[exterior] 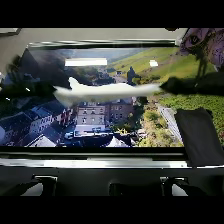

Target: Fold the clothes and pants, and hang the long-sleeved shirts on hangers.

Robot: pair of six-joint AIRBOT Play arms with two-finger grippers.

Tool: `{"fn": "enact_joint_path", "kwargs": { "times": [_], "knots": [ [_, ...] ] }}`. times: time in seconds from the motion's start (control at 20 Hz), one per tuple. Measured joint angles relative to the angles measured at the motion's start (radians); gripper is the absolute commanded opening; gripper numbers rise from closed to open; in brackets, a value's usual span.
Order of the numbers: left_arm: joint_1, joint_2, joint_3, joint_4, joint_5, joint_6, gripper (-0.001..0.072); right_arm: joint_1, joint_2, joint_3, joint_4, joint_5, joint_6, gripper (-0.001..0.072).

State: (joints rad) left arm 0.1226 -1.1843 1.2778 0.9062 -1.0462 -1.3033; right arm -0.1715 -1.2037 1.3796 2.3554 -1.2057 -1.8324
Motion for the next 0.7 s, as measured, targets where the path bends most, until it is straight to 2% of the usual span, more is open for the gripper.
{"fn": "enact_joint_path", "kwargs": {
  "times": [0.15, 0.3, 0.55, 0.7],
  "knots": [
    [-0.002, 0.094, 0.294, 0.160, -0.089, -0.105, 0.0018, 0.000, 0.029, 0.300, -0.019, -0.052, 0.073, 0.0031],
    [-0.002, 0.210, 0.479, 0.266, -0.161, -0.182, 0.0018, 0.000, 0.114, 0.513, -0.056, -0.092, 0.147, 0.0031],
    [-0.002, 0.410, 0.579, 0.431, -0.239, -0.337, 0.0018, 0.001, 0.293, 0.629, -0.191, -0.119, 0.253, 0.0031],
    [-0.002, 0.447, 0.589, 0.486, -0.263, -0.389, 0.0017, 0.001, 0.331, 0.647, -0.262, -0.141, 0.301, 0.0031]
  ]
}}
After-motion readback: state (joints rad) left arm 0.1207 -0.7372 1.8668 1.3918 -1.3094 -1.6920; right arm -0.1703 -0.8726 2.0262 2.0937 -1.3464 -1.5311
